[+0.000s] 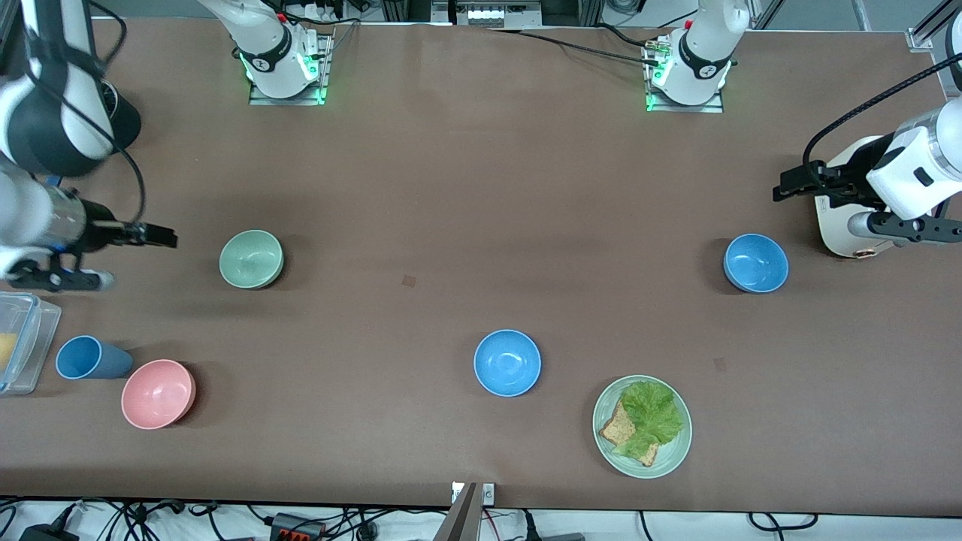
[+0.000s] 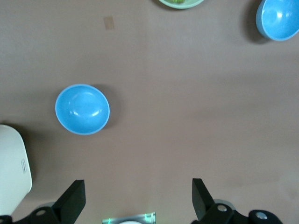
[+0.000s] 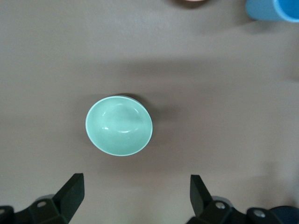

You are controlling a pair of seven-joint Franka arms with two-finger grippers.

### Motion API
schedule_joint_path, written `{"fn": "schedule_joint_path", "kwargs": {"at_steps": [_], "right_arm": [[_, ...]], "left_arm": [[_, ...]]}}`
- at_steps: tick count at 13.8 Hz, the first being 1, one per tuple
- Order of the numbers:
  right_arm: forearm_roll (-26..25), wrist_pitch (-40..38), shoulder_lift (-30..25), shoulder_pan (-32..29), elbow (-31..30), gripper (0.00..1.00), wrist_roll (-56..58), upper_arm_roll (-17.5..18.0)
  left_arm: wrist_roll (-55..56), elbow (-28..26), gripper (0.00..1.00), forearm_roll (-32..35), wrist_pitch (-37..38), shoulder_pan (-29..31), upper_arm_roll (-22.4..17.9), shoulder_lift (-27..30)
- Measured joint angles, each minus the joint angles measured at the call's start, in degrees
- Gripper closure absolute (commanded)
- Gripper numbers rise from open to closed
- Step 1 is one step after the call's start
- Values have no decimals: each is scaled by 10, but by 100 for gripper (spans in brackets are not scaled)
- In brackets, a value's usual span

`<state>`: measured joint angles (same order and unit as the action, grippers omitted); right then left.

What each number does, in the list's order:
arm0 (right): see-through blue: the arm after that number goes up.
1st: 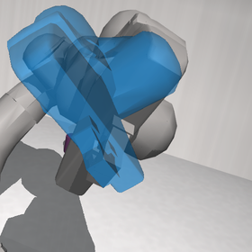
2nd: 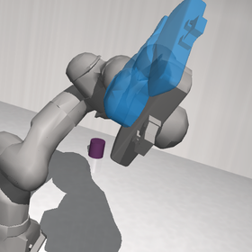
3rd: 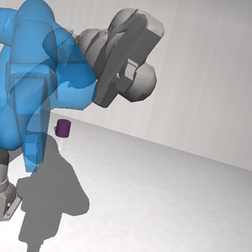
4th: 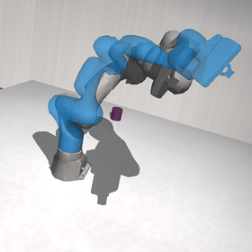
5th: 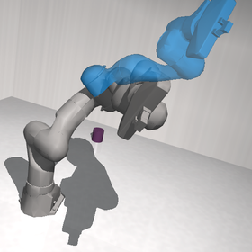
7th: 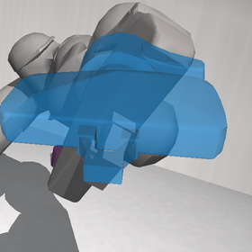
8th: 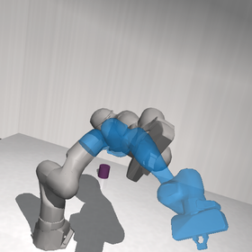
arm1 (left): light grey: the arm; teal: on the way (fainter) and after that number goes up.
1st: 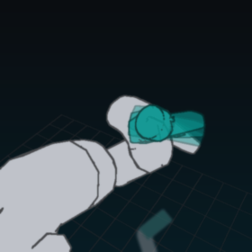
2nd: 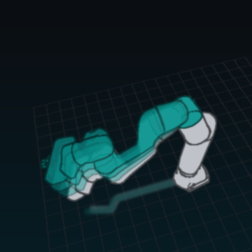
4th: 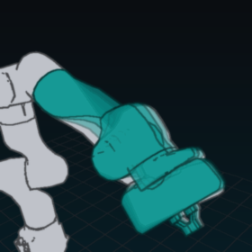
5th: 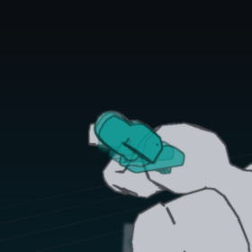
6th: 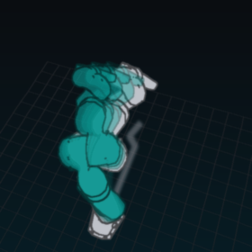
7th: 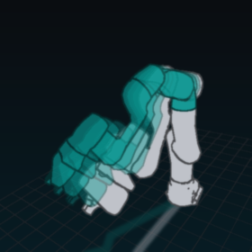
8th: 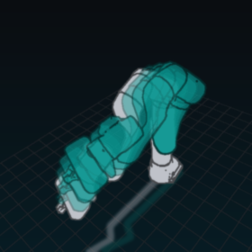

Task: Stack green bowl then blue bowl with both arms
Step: 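Reach the right gripper down to the pale green bowl's rim, then grasp the green bowl with the right gripper while the left gripper reaches the blue bowl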

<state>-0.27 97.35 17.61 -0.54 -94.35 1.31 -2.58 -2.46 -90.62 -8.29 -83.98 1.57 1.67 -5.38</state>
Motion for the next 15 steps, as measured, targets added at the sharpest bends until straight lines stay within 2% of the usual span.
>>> {"fn": "schedule_joint_path", "kwargs": {"at_steps": [5,9,13,15], "right_arm": [[0,31,101,1,3,0,0,0],[0,34,152,1,5,1,7,0],[0,51,184,0,6,13,10,-1],[0,50,193,0,6,28,10,-1]], "left_arm": [[0,7,0,0,11,-2,3,0],[-13,7,0,0,13,-3,3,-6],[-15,7,0,0,15,-1,1,-27],[-18,6,0,0,23,2,-1,-36]]}}
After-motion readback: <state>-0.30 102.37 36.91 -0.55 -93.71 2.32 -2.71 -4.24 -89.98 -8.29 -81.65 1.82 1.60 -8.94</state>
